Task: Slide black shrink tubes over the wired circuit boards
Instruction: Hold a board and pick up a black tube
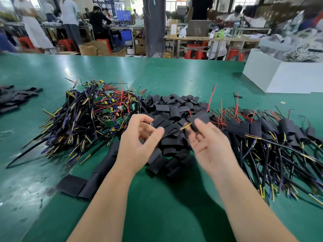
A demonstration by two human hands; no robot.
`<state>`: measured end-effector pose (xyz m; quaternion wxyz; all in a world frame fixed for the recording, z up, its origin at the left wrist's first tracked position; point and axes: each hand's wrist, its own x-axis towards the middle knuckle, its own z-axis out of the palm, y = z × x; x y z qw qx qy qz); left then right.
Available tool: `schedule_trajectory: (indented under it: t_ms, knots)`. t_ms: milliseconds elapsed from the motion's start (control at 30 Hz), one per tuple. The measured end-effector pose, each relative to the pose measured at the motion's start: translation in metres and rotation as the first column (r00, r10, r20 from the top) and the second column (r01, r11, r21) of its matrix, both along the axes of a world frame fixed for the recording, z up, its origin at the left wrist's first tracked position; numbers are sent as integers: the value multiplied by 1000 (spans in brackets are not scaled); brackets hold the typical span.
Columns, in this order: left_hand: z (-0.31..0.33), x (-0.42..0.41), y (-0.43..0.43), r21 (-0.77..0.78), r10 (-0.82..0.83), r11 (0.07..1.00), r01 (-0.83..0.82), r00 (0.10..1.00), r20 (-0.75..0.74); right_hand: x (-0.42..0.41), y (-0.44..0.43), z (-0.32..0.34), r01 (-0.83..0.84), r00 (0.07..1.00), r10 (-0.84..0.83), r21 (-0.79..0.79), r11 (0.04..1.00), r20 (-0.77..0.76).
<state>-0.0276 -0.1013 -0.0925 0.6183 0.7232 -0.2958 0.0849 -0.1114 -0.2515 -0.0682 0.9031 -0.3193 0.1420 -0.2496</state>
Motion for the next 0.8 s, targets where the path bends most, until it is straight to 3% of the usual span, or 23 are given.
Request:
schedule_trajectory:
  t_ms: [67,167,200,267,333,367,400,467,533,633,733,800]
  knots:
    - [0,5,1,-36,84,996,-86,995,-55,-7,-15,11,76,996,-77,22,997,38]
    - [-4,14,4,63,283,958,-278,956,-79,-16,-34,29,252,966,-257,-239,938,14]
    - [-6,16,5,131,357,929,-347,932,-59,-20,-42,34,323,932,-362,-406,855,-23]
    - [-10,20,7,306,486,824,-476,873,47,-27,-61,39,347,795,-603,-770,535,-61]
    - [-13,21,9,474,574,680,-559,809,131,-31,-77,38,91,636,-767,-978,187,-88]
    - [-13,21,10,541,596,627,-561,792,131,-32,-82,34,-71,557,-823,-993,90,-114]
    - [-14,21,10,592,608,591,-547,785,118,-32,-84,29,-171,510,-850,-984,52,-133]
    - [-16,22,12,662,614,539,-522,781,115,-31,-78,20,-174,535,-837,-984,26,-116]
    - [-17,24,13,687,610,497,-530,776,157,-27,-65,13,-139,637,-762,-990,37,-118]
    - [-17,28,17,679,621,484,-553,763,180,-18,-47,-1,-305,729,-620,-948,88,-292]
    - [-18,33,22,670,641,506,-543,756,129,-12,-40,-16,-473,694,-587,-879,65,-417]
    - [-20,37,24,667,646,525,-529,757,92,-12,-41,-18,-447,663,-633,-890,93,-399]
